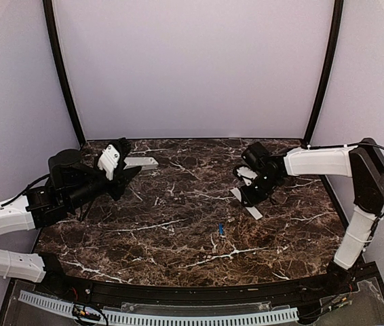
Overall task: Load the batteries into the remote control
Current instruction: Place the battery cover at the center of the board.
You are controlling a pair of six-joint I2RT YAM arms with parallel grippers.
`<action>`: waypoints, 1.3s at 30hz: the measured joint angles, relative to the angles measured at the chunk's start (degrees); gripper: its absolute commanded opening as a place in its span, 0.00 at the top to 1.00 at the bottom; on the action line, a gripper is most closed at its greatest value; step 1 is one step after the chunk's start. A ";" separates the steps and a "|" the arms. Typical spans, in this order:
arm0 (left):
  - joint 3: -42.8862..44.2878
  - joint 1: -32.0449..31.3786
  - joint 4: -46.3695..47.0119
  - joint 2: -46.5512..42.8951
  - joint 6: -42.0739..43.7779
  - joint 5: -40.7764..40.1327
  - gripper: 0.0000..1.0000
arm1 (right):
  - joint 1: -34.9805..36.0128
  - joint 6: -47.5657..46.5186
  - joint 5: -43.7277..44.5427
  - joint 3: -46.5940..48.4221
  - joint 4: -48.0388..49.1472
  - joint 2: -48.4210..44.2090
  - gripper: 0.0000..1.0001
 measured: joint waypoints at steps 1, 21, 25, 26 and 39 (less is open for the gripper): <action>0.00 0.00 -0.02 0.00 -0.07 0.15 1.00 | 0.00 1.62 0.59 -0.46 0.02 -0.31 0.85; 0.00 0.09 -0.02 0.00 -0.85 1.64 1.00 | 5.90 18.32 4.42 -9.84 -3.52 -4.68 0.84; 0.02 0.09 -0.02 0.00 -0.85 1.66 1.00 | 6.43 20.65 4.28 -11.30 -3.37 -5.11 0.78; 0.02 0.09 -0.02 0.00 -0.85 1.66 1.00 | 6.56 21.05 4.17 -11.61 -3.30 -5.09 0.75; 0.02 0.09 -0.04 -0.20 -0.90 2.49 1.00 | 7.23 22.77 3.30 -11.65 -3.04 -5.07 0.54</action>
